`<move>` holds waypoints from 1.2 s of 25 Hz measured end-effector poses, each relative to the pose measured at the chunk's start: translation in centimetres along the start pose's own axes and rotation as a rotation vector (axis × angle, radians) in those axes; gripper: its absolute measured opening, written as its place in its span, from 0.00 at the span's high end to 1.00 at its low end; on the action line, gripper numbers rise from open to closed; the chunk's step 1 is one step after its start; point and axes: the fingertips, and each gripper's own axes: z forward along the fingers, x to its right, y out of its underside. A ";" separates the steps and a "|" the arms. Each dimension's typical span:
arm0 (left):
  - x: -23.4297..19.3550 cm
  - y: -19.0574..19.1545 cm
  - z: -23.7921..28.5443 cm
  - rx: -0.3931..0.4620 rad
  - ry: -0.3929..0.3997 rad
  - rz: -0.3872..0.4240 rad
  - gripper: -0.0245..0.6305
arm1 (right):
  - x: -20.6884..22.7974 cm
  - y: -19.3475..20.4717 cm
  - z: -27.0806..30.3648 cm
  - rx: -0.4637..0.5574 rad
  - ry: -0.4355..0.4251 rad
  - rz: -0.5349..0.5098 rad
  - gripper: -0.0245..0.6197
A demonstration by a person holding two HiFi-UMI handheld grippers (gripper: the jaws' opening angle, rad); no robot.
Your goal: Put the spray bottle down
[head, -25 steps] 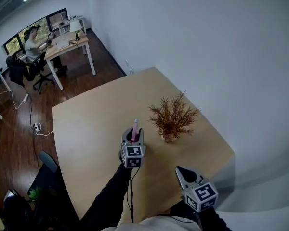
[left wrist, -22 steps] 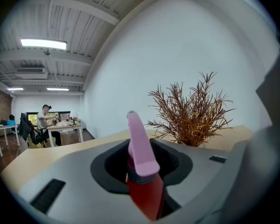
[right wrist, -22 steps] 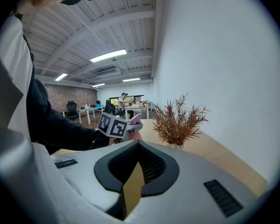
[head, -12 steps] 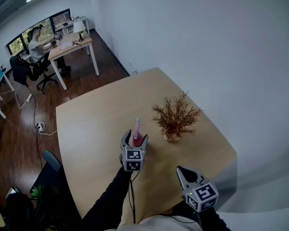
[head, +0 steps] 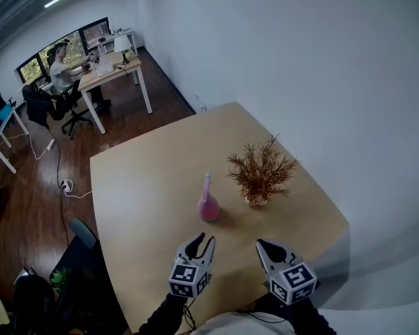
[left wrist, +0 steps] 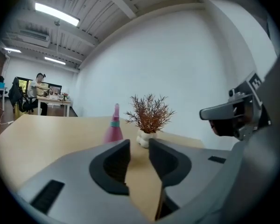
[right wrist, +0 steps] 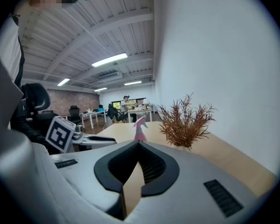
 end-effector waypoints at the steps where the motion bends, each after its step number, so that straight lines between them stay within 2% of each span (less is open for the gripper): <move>1: 0.7 -0.3 -0.9 0.004 0.020 0.002 0.84 | -0.2 -0.1 0.1 0.004 -0.007 0.000 1.00; 4: 1.9 -1.7 -3.3 0.018 0.062 0.022 0.98 | -0.9 -0.5 0.3 0.019 -0.029 0.002 1.00; 8: 2.6 -3.0 -4.9 0.000 0.073 0.053 0.98 | -1.4 -1.0 0.8 0.043 -0.044 0.015 1.00; 13: 3.1 -4.4 -5.5 0.009 0.051 0.039 0.98 | -2.3 -1.6 1.3 0.055 -0.049 -0.001 1.00; 19: 4.0 -4.2 -5.7 -0.015 0.058 0.069 0.98 | -2.8 -1.6 1.3 0.059 -0.052 0.005 1.00; 30: 4.8 -4.8 -5.8 -0.013 0.070 0.066 0.98 | -3.6 -2.0 0.8 0.071 -0.068 -0.018 1.01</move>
